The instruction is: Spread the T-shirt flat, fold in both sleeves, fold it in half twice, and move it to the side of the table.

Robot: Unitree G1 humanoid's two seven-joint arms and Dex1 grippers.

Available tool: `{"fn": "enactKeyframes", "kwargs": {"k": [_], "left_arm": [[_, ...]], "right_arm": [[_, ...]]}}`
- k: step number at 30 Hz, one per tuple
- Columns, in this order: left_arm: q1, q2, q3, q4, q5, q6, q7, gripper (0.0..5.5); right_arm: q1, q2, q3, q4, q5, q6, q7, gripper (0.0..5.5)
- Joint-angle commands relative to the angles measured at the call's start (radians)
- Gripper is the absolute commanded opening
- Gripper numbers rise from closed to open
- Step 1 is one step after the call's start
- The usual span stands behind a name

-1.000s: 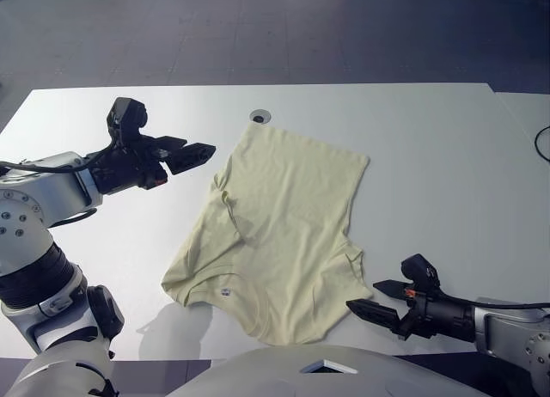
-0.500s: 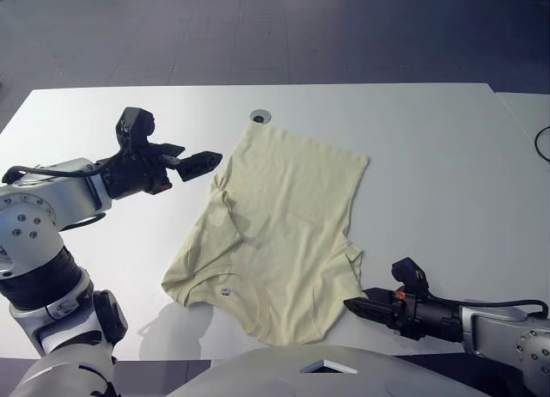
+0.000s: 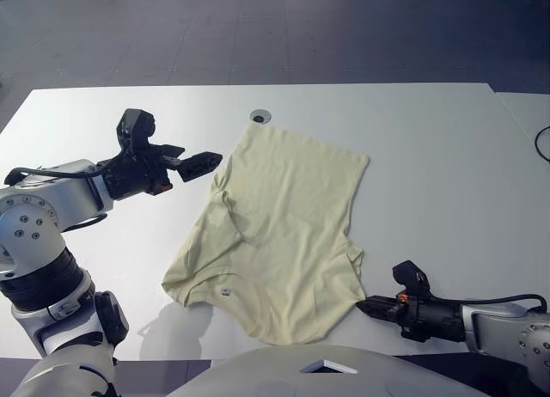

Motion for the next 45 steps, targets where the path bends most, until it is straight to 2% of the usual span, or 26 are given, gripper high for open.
{"fn": "enactKeyframes", "kwargs": {"k": [1, 10, 14, 19, 25, 33, 41, 42, 45], "left_arm": [[0.005, 0.004, -0.009, -0.005, 0.015, -0.010, 0.008, 5.40], [0.015, -0.022, -0.008, -0.019, 0.026, -0.020, 0.021, 5.40], [0.018, -0.036, -0.010, -0.031, 0.023, -0.018, 0.030, 5.40], [0.034, -0.050, 0.000, -0.051, 0.023, -0.009, 0.036, 5.40], [0.048, -0.082, 0.005, -0.071, 0.023, -0.007, 0.054, 5.40], [0.028, -0.124, -0.013, -0.064, 0.031, -0.022, 0.076, 5.40], [0.020, -0.154, -0.014, -0.068, 0.031, -0.022, 0.091, 5.40], [0.019, -0.157, -0.015, -0.067, 0.032, -0.023, 0.092, 5.40], [0.019, -0.170, -0.017, -0.071, 0.034, -0.023, 0.100, 5.40]], "right_arm": [[-0.080, -0.114, -0.012, 0.067, -0.041, -0.026, 0.023, 0.02], [-0.272, -0.385, 0.097, 0.424, -0.245, -0.270, 0.168, 0.02], [-0.336, -0.432, 0.145, 0.477, -0.284, -0.326, 0.227, 0.02], [-0.377, -0.440, 0.103, 0.388, -0.228, -0.272, 0.258, 0.02], [-0.476, -0.390, 0.122, 0.275, -0.141, -0.177, 0.245, 0.02], [-0.595, -0.236, 0.246, 0.283, -0.138, -0.136, 0.178, 0.02], [-0.630, -0.139, 0.295, 0.288, -0.151, -0.120, 0.130, 0.02], [-0.635, -0.128, 0.305, 0.288, -0.155, -0.122, 0.125, 0.33], [-0.655, -0.067, 0.307, 0.288, -0.142, -0.127, 0.115, 0.71]]}}
